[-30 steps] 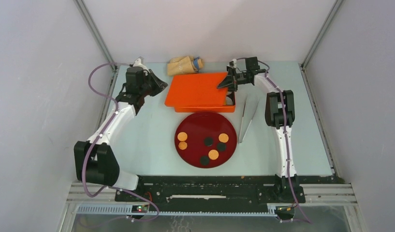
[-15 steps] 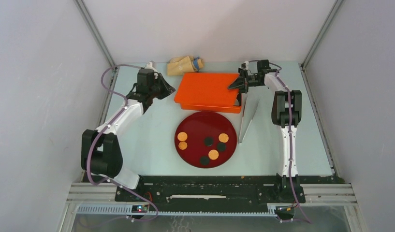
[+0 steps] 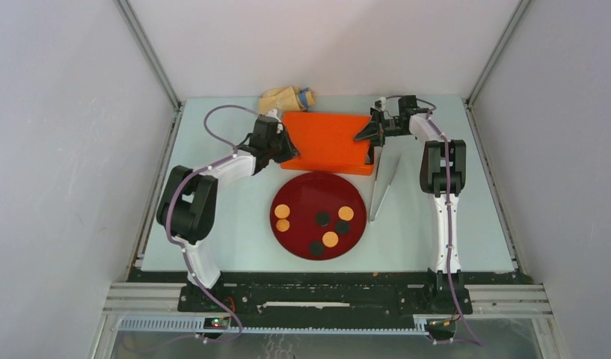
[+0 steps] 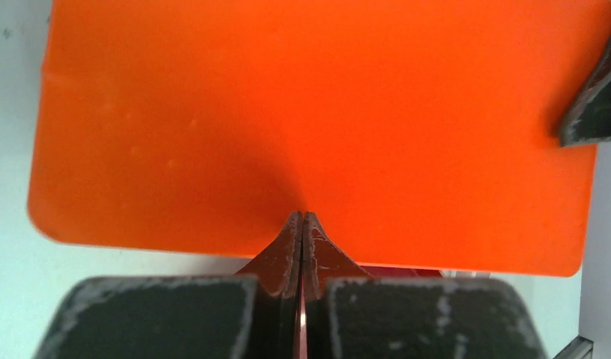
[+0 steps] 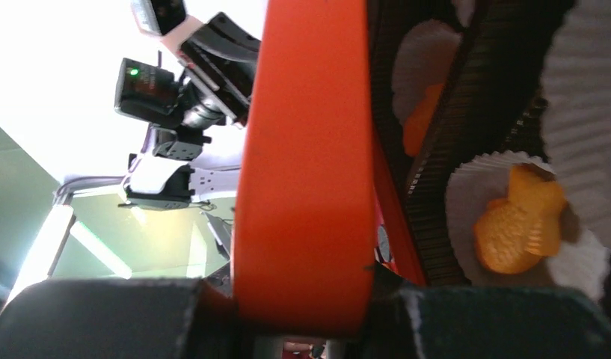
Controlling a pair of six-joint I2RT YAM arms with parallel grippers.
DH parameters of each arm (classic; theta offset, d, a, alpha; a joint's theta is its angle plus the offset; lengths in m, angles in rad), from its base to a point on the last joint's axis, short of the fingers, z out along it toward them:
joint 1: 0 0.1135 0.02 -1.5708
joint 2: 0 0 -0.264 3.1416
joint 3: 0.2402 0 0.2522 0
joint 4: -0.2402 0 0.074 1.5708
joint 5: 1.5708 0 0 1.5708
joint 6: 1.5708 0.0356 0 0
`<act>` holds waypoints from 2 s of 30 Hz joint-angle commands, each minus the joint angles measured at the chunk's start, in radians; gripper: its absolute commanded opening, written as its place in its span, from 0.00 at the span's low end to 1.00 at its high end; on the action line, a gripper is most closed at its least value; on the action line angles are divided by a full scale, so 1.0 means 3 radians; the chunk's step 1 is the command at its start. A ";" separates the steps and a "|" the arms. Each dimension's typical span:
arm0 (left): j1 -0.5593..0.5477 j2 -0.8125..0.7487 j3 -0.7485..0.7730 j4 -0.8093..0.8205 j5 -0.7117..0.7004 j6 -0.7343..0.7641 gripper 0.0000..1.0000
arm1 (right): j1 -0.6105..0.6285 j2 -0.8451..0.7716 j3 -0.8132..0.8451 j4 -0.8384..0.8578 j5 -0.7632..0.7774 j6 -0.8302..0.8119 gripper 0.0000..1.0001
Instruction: Pack the cookies
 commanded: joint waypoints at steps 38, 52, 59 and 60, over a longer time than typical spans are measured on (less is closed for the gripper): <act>-0.0019 -0.0409 0.0281 0.0144 0.0209 -0.0011 0.00 | -0.0431 -0.1018 -0.0672 0.0215 0.1838 0.0543 0.65; 0.0334 -0.1306 0.0165 -0.0847 -0.1888 -0.0068 0.00 | 0.0171 -0.1554 -0.0509 -0.0323 0.3752 0.0230 0.41; 0.0402 -0.0770 0.0587 -0.1346 -0.1869 -0.0150 0.00 | 0.0092 -0.1357 -0.0231 -0.0539 0.4188 0.0161 0.08; 0.0402 -0.0749 0.0601 -0.1380 -0.1896 -0.0150 0.00 | 0.0059 -0.1327 -0.0213 -0.0522 0.4151 0.0186 0.05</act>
